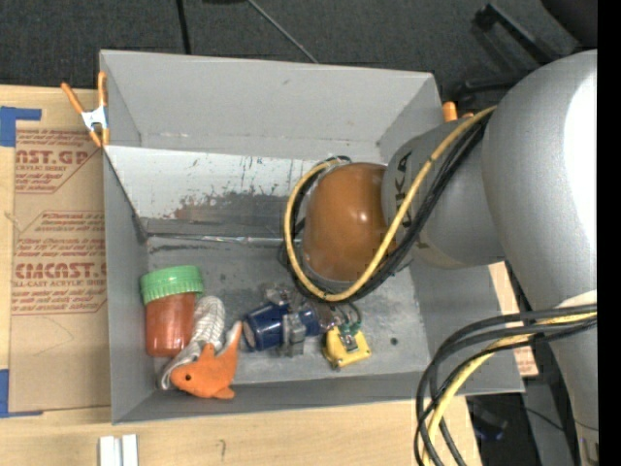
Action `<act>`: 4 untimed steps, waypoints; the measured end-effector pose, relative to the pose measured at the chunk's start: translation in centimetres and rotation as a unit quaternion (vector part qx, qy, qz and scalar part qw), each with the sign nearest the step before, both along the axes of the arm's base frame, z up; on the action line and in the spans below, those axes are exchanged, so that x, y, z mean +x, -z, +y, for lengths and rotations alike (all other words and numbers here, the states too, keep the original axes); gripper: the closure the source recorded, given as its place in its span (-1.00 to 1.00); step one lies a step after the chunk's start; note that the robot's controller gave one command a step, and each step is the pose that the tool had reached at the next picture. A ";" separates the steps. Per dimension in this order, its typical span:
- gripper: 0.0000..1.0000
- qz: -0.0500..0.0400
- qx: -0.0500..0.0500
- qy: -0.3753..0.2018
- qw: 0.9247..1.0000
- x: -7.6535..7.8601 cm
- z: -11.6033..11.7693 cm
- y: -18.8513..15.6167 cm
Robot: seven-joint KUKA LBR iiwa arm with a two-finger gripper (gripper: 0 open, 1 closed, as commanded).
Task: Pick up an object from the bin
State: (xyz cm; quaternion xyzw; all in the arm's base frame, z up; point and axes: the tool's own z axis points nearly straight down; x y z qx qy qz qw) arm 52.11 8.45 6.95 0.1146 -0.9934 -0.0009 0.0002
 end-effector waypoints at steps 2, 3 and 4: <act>1.00 -0.001 0.000 -0.011 1.000 2.4 -0.4 -12.8; 1.00 -0.001 0.000 -0.011 1.000 2.4 -0.4 -12.8; 1.00 0.002 -0.001 -0.006 1.000 3.1 -0.6 -17.1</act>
Offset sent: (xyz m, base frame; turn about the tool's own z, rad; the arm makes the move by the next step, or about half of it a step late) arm 0.0233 -0.0049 0.1288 -0.0209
